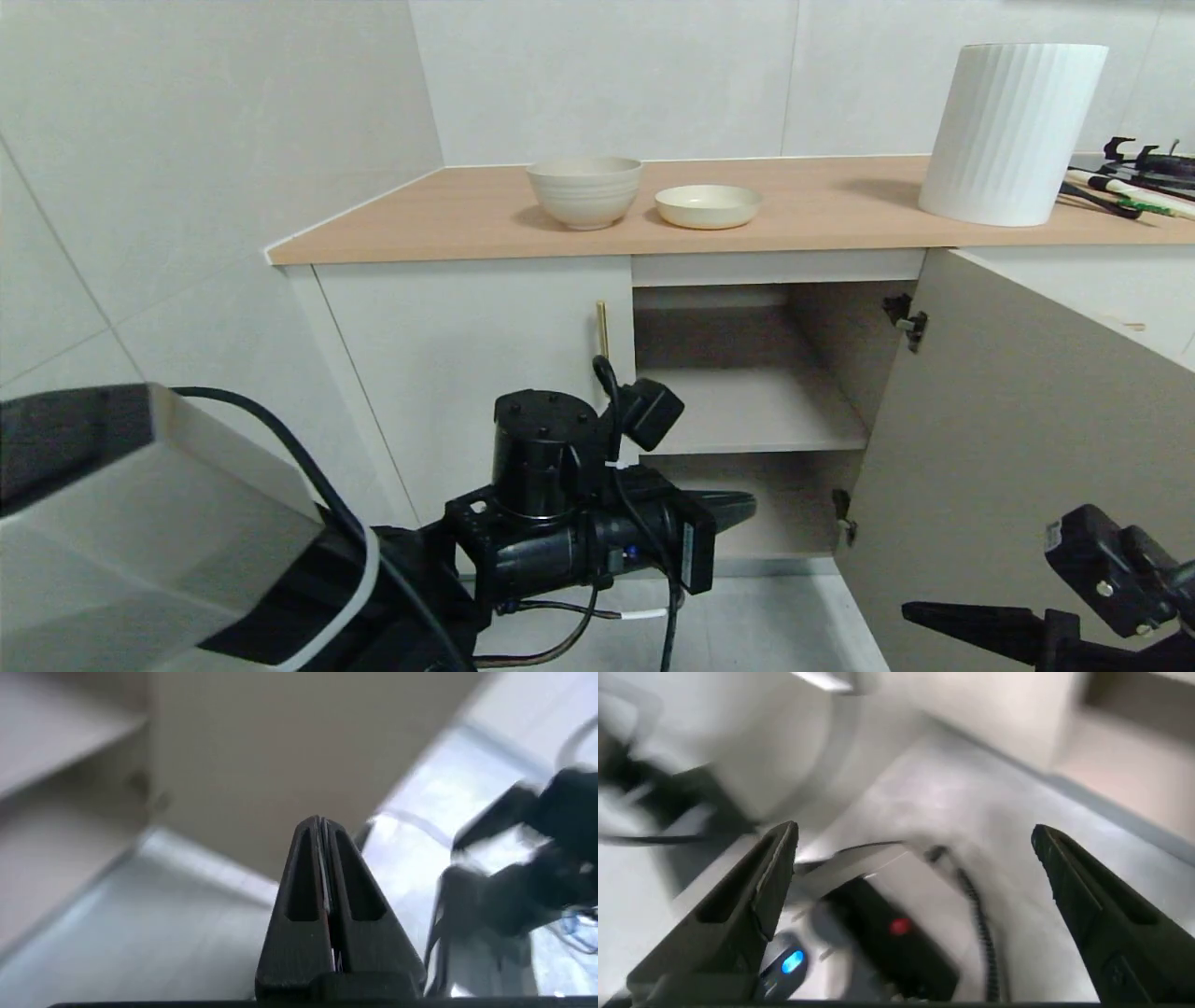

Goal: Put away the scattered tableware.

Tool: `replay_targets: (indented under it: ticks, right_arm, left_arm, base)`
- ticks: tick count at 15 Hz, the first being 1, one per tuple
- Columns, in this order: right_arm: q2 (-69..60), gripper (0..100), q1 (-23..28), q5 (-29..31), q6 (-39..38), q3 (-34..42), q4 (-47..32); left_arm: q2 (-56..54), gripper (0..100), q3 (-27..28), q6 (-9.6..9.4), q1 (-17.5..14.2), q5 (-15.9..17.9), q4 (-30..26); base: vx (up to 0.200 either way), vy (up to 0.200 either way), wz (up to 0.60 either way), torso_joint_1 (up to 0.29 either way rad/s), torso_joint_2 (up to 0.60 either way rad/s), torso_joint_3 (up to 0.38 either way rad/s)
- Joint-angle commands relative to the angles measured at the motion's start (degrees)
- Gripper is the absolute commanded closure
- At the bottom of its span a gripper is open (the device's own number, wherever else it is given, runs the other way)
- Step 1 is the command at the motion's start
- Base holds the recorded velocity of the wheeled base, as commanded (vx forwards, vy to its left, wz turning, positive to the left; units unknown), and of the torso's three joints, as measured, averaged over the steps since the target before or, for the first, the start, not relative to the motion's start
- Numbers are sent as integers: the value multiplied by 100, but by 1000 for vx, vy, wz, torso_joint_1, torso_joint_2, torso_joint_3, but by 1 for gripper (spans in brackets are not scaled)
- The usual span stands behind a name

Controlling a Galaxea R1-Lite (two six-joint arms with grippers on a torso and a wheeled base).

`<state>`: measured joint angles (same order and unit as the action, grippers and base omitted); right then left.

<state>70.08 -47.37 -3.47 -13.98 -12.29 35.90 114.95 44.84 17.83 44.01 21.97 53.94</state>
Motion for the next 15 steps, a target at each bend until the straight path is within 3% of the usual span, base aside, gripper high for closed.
replay_targets:
  ticks: [1, 3, 4, 6, 9, 11, 13, 15]
  right_arm:
    - [190, 0, 35, 49, -8, -46, 5]
    - [172, 0, 114, 40, 1, -72, 5]
    - [172, 0, 114, 40, 1, -72, 13]
    - [93, 0, 114, 22, 1, -177, 5]
    - [243, 0, 114, 5, 27, -564, -4]
    - [594, 0, 149, 40, 124, -1188, -39]
    - [805, 0, 290, 154, 133, -2129, -1068]
    - [1086, 0, 782, 180, 124, -3684, -3212]
  left_arm:
    - [-684, 100, 60, -298, -235, -395, -631]
    - [-763, 100, 113, -448, -252, -826, -824]
    - [-763, 0, 113, -439, -252, -834, -824]
    - [-1062, 0, 69, -439, -270, -1019, -824]
    - [-1809, 0, -36, -421, -762, -975, -1000]
    - [-2600, 0, -318, -351, -1158, -861, -1527]
    - [-3136, 0, -476, -333, -1483, -738, -1870]
    - [-3628, 0, -511, -324, -1870, -720, -2564]
  base:
    - [0, 0, 0, 0, 0, 0]
    - [0, 0, 0, 0, 0, 0]
    - [0, 0, 0, 0, 0, 0]
    - [0, 0, 0, 0, 0, 0]
    - [0, 0, 0, 0, 0, 0]
    - [0, 0, 0, 0, 0, 0]
    - [0, 0, 0, 0, 0, 0]
    - [0, 0, 0, 0, 0, 0]
